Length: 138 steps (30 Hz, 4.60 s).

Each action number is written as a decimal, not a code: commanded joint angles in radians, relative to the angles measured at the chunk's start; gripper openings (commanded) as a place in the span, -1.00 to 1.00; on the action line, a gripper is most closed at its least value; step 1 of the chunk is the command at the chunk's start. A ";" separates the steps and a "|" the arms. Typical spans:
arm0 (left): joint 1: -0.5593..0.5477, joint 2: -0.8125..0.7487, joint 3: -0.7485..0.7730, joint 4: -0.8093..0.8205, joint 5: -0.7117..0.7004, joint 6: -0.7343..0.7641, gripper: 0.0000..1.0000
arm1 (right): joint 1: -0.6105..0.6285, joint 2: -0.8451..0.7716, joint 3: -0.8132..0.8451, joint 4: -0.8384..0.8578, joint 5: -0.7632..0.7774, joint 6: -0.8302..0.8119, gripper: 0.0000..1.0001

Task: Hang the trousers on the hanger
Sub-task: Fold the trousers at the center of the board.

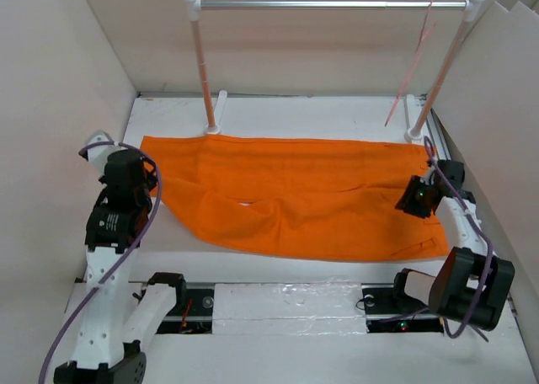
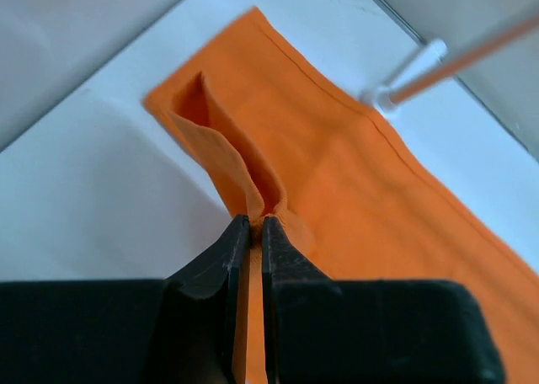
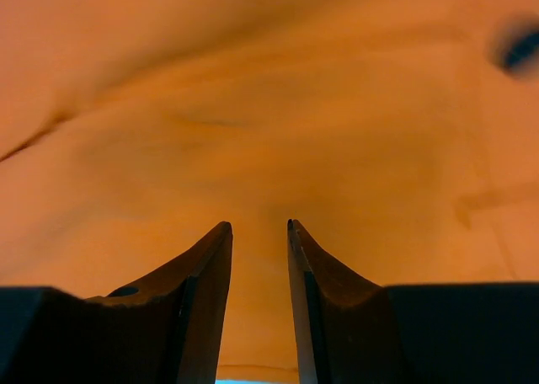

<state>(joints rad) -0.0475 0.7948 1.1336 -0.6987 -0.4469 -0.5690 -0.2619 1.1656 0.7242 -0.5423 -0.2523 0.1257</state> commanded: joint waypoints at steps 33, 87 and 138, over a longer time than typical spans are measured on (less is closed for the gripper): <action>-0.537 -0.186 -0.011 -0.016 -0.386 0.132 -1.00 | -0.754 0.029 -0.054 -0.116 0.227 0.020 -0.06; 0.207 0.975 0.474 0.312 -0.176 0.067 -1.00 | -0.203 0.933 1.323 -0.085 0.230 0.163 -1.00; 0.373 0.863 -0.127 0.418 0.251 -0.089 -1.00 | -0.163 0.433 0.020 0.676 -0.136 0.247 -0.08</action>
<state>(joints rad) 0.3244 1.6680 0.9604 -0.2321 -0.1112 -0.6888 -0.4286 1.5696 0.6979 0.0555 -0.3943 0.3321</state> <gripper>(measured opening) 0.031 0.485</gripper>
